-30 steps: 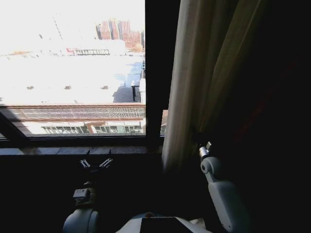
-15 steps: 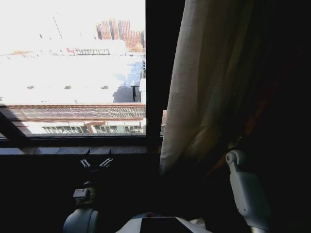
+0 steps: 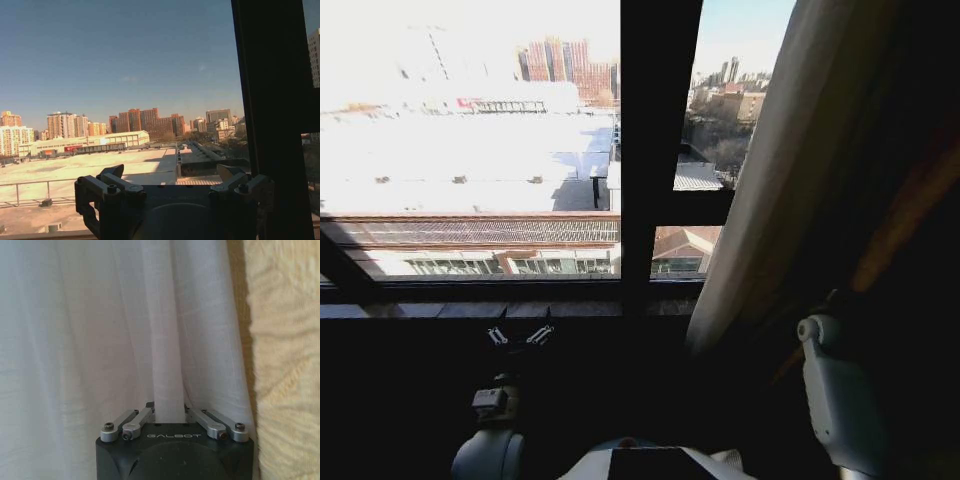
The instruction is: Open the curtains by pulling them apart, changing their state from closed to fully open.
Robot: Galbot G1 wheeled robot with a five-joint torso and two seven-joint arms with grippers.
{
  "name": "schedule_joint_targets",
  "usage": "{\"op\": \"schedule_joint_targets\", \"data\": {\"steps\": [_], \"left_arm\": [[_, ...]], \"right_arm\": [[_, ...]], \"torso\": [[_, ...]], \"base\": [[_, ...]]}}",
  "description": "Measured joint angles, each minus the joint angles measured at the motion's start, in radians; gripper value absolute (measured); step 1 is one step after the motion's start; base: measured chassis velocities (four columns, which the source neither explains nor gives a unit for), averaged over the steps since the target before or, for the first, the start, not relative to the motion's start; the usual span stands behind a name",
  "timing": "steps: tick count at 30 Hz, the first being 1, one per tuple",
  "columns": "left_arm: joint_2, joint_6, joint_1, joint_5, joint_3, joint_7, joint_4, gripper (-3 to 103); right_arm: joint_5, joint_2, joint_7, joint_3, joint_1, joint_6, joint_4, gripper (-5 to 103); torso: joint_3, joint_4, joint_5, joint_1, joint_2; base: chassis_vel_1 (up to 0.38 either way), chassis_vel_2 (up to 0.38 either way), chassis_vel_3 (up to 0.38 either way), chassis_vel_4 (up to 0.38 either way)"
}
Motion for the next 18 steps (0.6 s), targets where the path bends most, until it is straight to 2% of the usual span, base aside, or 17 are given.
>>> {"op": "schedule_joint_targets", "data": {"steps": [4, 6, 7, 8, 9, 11, 12, 13, 15, 18], "left_arm": [[-0.002, 0.000, -0.006, -0.002, 0.000, 0.000, 0.004, 100], [-0.002, 0.000, -0.007, -0.003, 0.000, 0.000, 0.005, 100], [-0.003, 0.000, -0.007, -0.003, 0.000, 0.000, 0.009, 100], [-0.003, 0.000, -0.007, -0.003, 0.000, 0.000, 0.010, 100], [-0.004, 0.000, -0.008, -0.004, -0.001, -0.001, 0.010, 100], [-0.004, 0.001, -0.008, -0.004, -0.002, -0.001, 0.010, 100], [-0.004, 0.003, -0.009, -0.006, -0.002, -0.001, 0.010, 100], [-0.004, 0.004, -0.010, -0.006, -0.003, -0.001, 0.010, 100], [-0.003, 0.005, -0.010, -0.006, -0.002, -0.001, 0.011, 100], [-0.005, 0.007, -0.013, -0.007, 0.000, -0.002, 0.013, 100]], "right_arm": [[0.012, 0.037, -0.136, -0.072, -0.113, -0.022, 0.177, 37], [0.012, 0.045, -0.166, -0.088, -0.139, -0.035, 0.212, 37], [0.011, 0.058, -0.213, -0.115, -0.183, -0.058, 0.264, 47], [0.009, 0.063, -0.227, -0.127, -0.199, -0.063, 0.282, 47], [-0.001, 0.072, -0.244, -0.149, -0.229, -0.069, 0.315, 52], [-0.005, 0.075, -0.247, -0.156, -0.238, -0.070, 0.325, 52], [-0.025, 0.088, -0.254, -0.186, -0.283, -0.070, 0.366, 63], [-0.032, 0.094, -0.255, -0.197, -0.302, -0.069, 0.385, 69], [-0.036, 0.097, -0.255, -0.203, -0.311, -0.067, 0.393, 69], [-0.105, 0.122, -0.261, -0.228, -0.363, -0.014, 0.418, 85]], "torso": [[0.000, 0.0005, -0.0005, 0.000, 0.000], [0.000, 0.0007, -0.0008, 0.000, 0.000], [0.000, 0.0005, -0.0007, 0.000, 0.000], [0.000, 0.0005, -0.0006, 0.000, 0.000], [0.000, 0.0005, -0.0006, 0.000, 0.000], [0.000, 0.0005, -0.0007, 0.000, 0.000], [0.000, 0.0005, -0.0004, 0.000, 0.000], [0.000, 0.0003, -0.0006, 0.000, 0.000], [0.000, 0.0003, -0.0005, 0.000, 0.000], [0.000, 0.0005, -0.0006, 0.000, 0.000]], "base": [[0.000, 0.000, 0.000, 0.000], [0.000, 0.000, 0.000, 0.000], [0.000, 0.000, 0.000, 0.000], [0.000, 0.000, 0.000, 0.000], [0.000, 0.000, 0.000, 0.000], [0.000, 0.000, 0.000, 0.000], [0.000, 0.000, 0.000, 0.000], [0.000, 0.000, 0.000, 0.000], [0.000, 0.000, 0.000, 0.000], [0.000, 0.000, 0.000, 0.000]]}}
